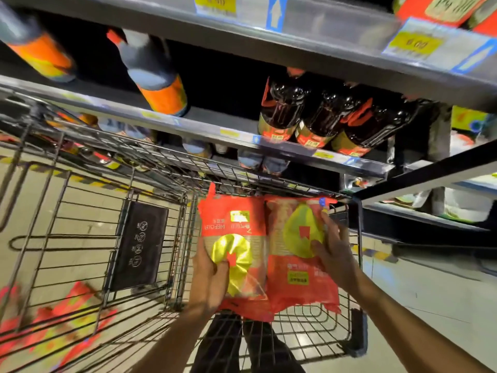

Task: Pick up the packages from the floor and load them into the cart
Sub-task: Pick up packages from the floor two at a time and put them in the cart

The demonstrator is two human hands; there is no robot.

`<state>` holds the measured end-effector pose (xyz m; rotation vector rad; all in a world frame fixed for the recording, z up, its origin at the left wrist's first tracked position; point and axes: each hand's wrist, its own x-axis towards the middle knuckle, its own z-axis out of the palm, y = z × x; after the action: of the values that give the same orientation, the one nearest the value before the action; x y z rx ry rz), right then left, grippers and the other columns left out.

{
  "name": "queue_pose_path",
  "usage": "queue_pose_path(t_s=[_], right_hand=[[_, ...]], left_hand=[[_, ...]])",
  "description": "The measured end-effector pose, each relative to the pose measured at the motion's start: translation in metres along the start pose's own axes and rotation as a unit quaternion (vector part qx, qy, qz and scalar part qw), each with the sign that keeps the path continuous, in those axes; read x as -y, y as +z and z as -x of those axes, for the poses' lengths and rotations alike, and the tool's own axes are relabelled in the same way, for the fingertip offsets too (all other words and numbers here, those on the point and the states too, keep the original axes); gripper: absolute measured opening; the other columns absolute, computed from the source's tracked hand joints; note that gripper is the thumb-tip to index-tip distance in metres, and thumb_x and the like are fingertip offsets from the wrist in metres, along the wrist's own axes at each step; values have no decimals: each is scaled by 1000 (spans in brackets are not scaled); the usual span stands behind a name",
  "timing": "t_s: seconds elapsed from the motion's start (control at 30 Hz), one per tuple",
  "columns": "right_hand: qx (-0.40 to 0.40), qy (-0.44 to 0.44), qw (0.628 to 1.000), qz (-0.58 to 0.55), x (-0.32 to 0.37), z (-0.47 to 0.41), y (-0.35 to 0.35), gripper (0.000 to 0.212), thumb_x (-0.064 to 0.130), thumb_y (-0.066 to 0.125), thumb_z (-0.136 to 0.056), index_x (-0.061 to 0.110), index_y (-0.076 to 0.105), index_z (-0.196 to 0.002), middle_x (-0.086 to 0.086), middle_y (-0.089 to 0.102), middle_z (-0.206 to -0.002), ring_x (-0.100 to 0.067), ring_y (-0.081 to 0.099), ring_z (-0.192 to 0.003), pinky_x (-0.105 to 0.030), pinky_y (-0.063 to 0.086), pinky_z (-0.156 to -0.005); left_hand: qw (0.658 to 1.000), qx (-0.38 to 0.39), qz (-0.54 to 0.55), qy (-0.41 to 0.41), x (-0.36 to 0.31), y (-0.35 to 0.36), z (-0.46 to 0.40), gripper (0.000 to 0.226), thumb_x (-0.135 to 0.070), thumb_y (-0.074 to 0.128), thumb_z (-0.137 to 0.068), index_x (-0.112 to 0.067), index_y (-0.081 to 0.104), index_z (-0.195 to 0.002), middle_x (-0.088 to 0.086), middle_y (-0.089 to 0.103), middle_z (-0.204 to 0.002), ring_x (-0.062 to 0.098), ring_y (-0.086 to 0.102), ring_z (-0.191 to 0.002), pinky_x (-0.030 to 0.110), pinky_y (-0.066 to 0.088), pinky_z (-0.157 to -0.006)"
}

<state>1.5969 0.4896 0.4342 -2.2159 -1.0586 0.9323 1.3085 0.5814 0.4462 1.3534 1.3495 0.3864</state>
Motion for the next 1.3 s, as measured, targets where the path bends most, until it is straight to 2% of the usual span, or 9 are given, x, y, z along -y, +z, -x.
queue_pose_path(t_s=[0.13,0.23,0.37,0.5,0.67,0.87,1.03,1.17,1.3], right_hand=[[-41,3,999,3,10,0,0,78,4,65,-92,21,23,-155,-14,29,-147,-2,26,-122,-43,44,-103],[-55,-14,998,25,16,-1,-5,87,3,69,-89,48,17,-144,-23,29,-150,-35,31,-136,-54,37,-108],[-63,58,996,-5,6,-3,-10,84,9,73,-87,24,25,-154,-19,31,-150,-39,37,-136,-50,38,-110],[-63,68,996,-14,-9,-9,-17,79,15,74,-86,18,31,-153,-18,38,-144,-29,41,-128,-42,37,-108],[8,73,995,63,-3,-1,-11,71,35,63,-94,21,30,-156,-16,35,-154,-37,33,-139,-45,31,-112],[-40,52,991,120,-1,13,-7,71,42,59,-88,22,33,-151,-12,41,-144,-32,38,-129,-54,40,-106],[-79,21,978,194,19,17,-32,27,34,53,-101,19,58,-123,-12,56,-125,-31,46,-119,-38,32,-95],[-37,-85,959,269,36,10,-37,17,21,51,-97,13,61,-108,-12,66,-107,-35,64,-92,-49,55,-80],[35,-133,940,313,112,16,-15,11,29,55,-92,22,62,-97,-5,68,-95,-31,67,-91,-40,55,-72]], left_hand=[[996,-2,84,-25,-9,4,9,60,-18,62,-98,-28,32,-150,1,57,-133,18,64,-119,29,61,-84],[995,-33,77,-46,-4,7,10,67,-21,64,-97,-24,28,-154,6,52,-137,15,60,-121,18,57,-87],[995,-35,88,-30,3,12,11,73,-31,63,-98,-30,20,-157,3,49,-147,19,56,-132,47,54,-102],[993,-40,106,-30,7,17,10,65,-16,62,-97,-28,28,-152,8,47,-141,16,57,-127,42,56,-100],[997,33,13,-66,25,14,-1,66,-43,65,-86,-53,29,-141,-13,46,-139,19,49,-133,50,47,-108],[994,-30,-79,-70,10,3,-8,36,-28,62,-86,-33,50,-120,-2,57,-114,20,57,-106,45,53,-93],[987,-32,-142,-63,-11,-22,-8,10,-22,60,-92,-28,58,-99,-5,65,-94,20,66,-90,34,56,-79],[971,17,-238,-21,-30,-53,7,20,-15,54,-95,-23,61,-112,-2,70,-95,18,65,-84,31,50,-74],[918,14,-397,3,-55,-94,38,31,-27,52,-95,-30,51,-126,0,71,-114,25,69,-102,39,56,-84]])
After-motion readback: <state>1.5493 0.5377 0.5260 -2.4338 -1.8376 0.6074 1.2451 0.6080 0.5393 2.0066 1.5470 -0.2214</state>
